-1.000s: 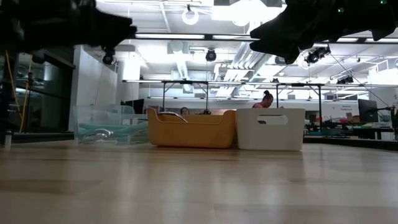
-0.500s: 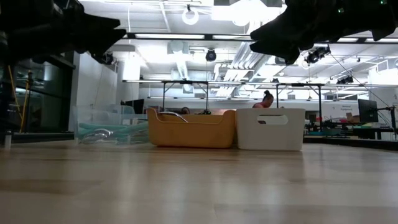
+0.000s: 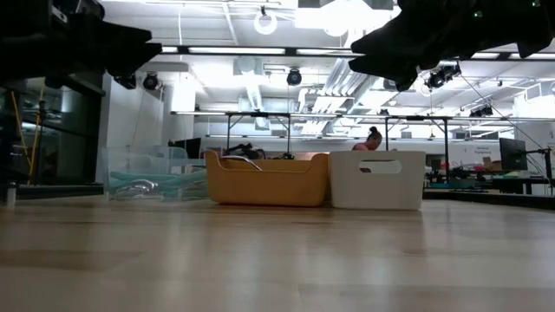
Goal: Sort silverware by color (type)
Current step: Return to Home Position
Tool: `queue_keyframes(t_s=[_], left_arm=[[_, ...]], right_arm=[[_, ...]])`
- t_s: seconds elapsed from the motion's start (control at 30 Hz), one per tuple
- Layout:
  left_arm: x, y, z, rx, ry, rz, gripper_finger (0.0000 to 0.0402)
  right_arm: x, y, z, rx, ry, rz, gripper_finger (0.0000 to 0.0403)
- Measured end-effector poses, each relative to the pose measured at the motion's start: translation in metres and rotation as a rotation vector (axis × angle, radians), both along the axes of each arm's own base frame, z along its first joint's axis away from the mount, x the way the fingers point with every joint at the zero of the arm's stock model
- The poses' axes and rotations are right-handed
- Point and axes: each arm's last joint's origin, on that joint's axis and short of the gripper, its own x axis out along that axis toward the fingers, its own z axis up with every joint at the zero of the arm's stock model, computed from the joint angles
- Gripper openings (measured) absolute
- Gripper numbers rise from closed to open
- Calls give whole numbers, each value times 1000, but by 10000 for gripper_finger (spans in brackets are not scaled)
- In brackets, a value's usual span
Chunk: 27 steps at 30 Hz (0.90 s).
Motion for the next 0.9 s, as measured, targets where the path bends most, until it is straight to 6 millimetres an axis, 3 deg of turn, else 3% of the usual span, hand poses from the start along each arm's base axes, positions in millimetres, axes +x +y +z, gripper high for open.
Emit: queue_keyframes(t_s=[0.43, 0.63, 0.9], left_arm=[[-24, -7, -14, -74, 110, -46, 145], [-25, -17, -17, -96, 139, -131, 145], [-25, -24, -18, -18, 141, -52, 145]], right_arm=[[-1, 5, -1, -4, 6, 23, 190], [-1, 5, -1, -2, 5, 22, 190], [-1, 5, 0, -1, 2, 22, 190]])
